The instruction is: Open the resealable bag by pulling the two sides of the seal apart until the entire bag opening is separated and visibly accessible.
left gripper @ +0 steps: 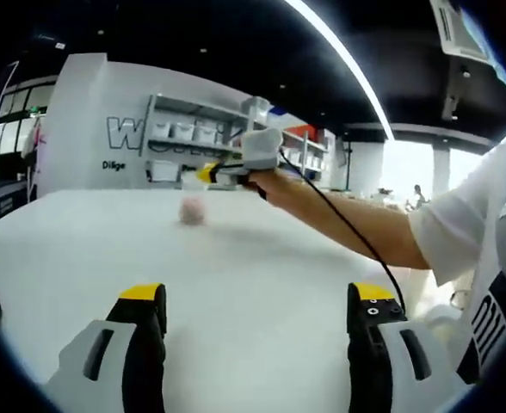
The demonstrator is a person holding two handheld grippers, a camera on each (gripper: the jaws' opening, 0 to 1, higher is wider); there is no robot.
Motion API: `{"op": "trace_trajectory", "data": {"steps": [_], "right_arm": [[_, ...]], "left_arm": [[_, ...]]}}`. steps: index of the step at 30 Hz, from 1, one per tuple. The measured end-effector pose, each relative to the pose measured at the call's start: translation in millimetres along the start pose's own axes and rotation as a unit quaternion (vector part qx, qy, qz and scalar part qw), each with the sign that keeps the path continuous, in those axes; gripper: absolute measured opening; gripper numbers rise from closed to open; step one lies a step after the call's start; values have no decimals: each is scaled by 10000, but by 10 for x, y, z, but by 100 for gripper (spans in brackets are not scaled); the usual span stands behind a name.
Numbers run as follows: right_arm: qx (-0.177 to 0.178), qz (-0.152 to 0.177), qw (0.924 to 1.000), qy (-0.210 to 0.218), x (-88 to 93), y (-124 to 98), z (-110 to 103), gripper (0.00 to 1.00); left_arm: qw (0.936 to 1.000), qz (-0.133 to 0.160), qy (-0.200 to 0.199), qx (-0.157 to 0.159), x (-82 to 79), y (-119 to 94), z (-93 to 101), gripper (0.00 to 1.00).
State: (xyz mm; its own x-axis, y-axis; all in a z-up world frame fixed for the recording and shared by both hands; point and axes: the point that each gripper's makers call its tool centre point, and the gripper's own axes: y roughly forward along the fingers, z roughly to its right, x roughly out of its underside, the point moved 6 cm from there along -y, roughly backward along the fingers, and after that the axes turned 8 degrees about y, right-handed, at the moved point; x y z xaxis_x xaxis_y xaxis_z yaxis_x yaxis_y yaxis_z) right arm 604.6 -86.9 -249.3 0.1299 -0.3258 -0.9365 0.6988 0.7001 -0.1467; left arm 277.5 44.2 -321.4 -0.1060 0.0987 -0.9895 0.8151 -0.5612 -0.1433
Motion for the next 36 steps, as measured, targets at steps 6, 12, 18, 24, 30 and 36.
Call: {"op": "trace_trajectory", "data": {"steps": [6, 12, 18, 24, 30, 36], "right_arm": [[132, 8, 9999, -76, 32, 63, 83, 0], [230, 47, 9997, -97, 78, 132, 161, 0], [139, 30, 9999, -29, 115, 143, 133, 0], [40, -261, 9996, -7, 334, 27, 1, 0], [-62, -395, 9990, 195, 472, -52, -83, 0], [-124, -615, 9977, 271, 533, -113, -155, 10]], "left_arm": [[9999, -51, 5, 90, 5, 10, 25, 81], [10000, -28, -30, 56, -5, 5, 6, 83], [10000, -8, -66, -34, -11, -2, -20, 87], [9998, 20, -115, -160, -24, -14, -55, 92], [9995, -13, -61, -304, -24, -34, -92, 96], [9996, -7, -75, -278, -21, -36, -82, 95]]}}
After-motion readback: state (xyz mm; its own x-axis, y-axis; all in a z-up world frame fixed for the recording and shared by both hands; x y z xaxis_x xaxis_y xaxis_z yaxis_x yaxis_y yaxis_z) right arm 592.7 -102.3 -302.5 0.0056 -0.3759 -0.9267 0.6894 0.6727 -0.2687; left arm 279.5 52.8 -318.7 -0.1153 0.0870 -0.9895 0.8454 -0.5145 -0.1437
